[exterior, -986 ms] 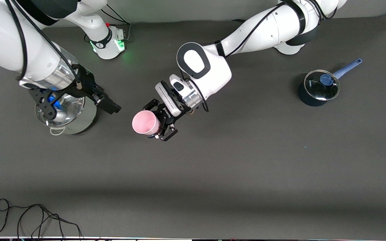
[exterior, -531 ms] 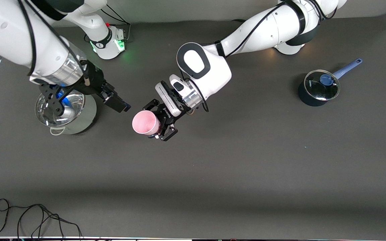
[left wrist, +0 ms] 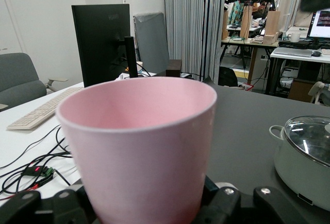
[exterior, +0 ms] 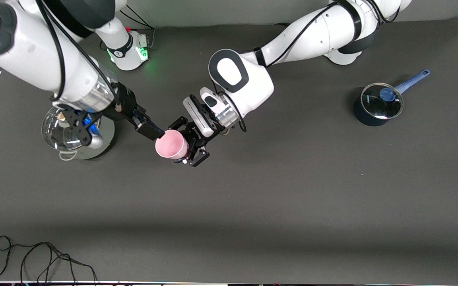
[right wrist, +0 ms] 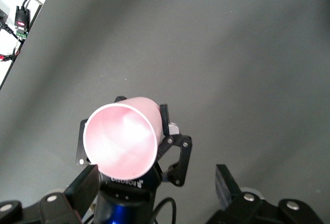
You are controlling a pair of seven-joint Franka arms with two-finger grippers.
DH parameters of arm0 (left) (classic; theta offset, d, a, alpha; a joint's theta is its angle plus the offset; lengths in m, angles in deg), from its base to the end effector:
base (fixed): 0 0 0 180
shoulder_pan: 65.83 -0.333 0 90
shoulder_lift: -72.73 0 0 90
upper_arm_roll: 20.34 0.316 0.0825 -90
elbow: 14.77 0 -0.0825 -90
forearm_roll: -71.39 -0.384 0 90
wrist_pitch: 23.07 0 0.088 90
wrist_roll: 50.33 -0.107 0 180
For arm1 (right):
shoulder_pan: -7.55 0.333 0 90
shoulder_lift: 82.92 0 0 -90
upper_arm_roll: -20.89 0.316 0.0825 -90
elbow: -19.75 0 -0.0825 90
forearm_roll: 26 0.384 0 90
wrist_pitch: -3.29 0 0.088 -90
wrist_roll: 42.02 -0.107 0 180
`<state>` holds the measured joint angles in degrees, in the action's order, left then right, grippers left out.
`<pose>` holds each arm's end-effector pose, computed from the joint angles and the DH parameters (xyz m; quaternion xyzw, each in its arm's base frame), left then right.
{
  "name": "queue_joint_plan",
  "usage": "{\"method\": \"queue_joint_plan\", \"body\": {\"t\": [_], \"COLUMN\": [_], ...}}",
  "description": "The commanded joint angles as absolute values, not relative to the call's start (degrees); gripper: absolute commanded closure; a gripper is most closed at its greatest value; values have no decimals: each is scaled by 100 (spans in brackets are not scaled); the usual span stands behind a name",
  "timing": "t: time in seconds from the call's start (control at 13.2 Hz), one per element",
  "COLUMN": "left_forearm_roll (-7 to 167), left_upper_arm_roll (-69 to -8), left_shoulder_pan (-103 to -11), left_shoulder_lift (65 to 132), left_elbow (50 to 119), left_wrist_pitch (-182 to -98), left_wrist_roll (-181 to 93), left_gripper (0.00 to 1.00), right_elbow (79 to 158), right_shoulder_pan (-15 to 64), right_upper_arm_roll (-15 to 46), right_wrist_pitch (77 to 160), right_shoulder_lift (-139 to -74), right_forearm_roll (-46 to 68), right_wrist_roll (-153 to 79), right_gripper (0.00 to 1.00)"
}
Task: Transfer pink cup from left to right arm
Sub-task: 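Reach the right gripper to the cup rim while the left gripper holds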
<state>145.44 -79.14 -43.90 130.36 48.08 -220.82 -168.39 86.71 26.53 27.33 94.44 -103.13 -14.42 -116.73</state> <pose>0.5335 -0.5568 0.3960 0.7068 -0.3835 0.5256 0.2778 0.5941 0.2890 0.6059 -0.9007 0.4160 0.0689 0.1046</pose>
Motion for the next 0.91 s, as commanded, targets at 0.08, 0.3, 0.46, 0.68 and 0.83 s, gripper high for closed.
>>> {"method": "queue_joint_plan", "body": {"t": [0.08, 0.3, 0.46, 0.68, 0.83], "left_forearm_roll": [14628, 14628, 14628, 14628, 14628], "left_upper_arm_roll": [-7729, -7729, -7729, -7729, -7729], "left_shoulder_pan": [-4096, -4096, -4096, -4096, -4096], "left_shoulder_lift": [13030, 13030, 13030, 13030, 13030], "left_elbow": [4464, 4464, 4464, 4464, 4464], "left_wrist_pitch": [-22153, -22153, -22153, -22153, -22153], "left_wrist_roll": [-16811, -16811, -16811, -16810, -16811], "left_gripper": [100, 100, 100, 100, 100], "right_elbow": [8804, 8944, 9024, 9173, 9173], "right_shoulder_pan": [2645, 2644, 2645, 2671, 2671], "right_upper_arm_roll": [2695, 2695, 2695, 2695, 2695], "right_wrist_pitch": [9732, 9838, 9856, 9848, 9848], "right_shoulder_lift": [-10392, -10410, -10410, -10367, -10358], "right_forearm_roll": [-1334, -1334, -1334, -1334, -1334], "right_wrist_roll": [-11769, -11778, -11778, -11796, -11796], "right_gripper": [0, 0, 1, 1, 2]}}
